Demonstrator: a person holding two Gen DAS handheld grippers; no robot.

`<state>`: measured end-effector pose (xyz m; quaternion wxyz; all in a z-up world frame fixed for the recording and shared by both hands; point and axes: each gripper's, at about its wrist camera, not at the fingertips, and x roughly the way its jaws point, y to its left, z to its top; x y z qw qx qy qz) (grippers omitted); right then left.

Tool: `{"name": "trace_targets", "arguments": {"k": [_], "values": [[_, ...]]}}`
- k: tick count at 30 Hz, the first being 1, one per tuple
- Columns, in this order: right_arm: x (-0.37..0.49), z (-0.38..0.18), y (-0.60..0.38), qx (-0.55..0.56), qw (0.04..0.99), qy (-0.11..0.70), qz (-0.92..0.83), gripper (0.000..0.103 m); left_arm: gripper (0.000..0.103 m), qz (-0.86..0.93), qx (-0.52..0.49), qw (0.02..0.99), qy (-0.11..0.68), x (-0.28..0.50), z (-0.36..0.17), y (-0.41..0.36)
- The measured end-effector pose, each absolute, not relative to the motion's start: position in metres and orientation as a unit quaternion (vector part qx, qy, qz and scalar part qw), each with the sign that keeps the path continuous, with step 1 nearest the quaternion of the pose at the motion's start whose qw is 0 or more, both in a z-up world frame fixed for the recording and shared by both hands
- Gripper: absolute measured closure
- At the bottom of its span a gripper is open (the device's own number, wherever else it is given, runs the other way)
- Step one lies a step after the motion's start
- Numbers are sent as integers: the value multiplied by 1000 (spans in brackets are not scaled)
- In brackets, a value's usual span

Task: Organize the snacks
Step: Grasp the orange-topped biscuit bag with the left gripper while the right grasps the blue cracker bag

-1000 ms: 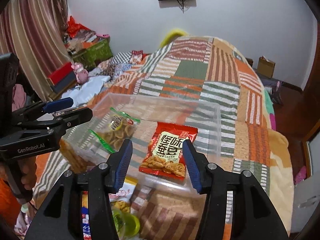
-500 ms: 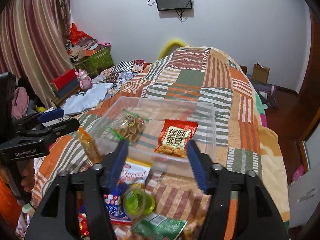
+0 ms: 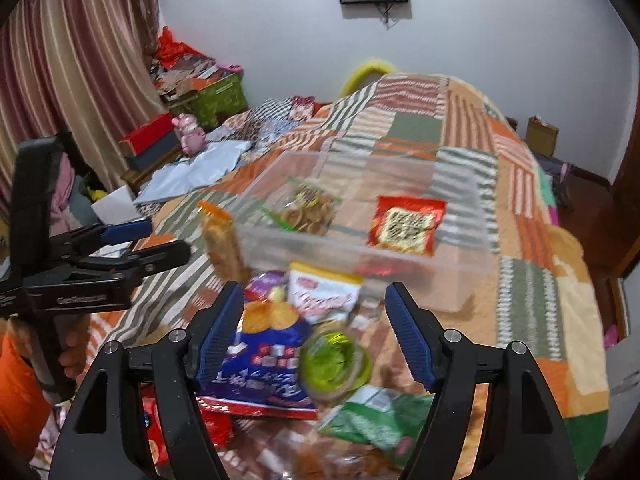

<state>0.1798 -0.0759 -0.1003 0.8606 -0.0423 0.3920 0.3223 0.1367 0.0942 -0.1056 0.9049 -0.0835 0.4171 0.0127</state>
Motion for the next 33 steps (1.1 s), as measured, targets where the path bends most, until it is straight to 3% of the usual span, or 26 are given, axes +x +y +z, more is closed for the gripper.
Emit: {"name": "trace_targets", "arguments": {"k": [5,15,22,33], "values": [[175,-114,-64,-43,846,406,342,33,16,12,-80,900,428,144,-119,95],[174,-134,-53,-37,817,445,365,39,34,11,-75,896,438,171,-131,87],[181,-145,-48,-26,802,468,372,48,63,-1,-83,891,447,181,-140,85],[178,-140,-51,-22,808,460,367,58,64,5,-71,906,418,160,-121,83]]}}
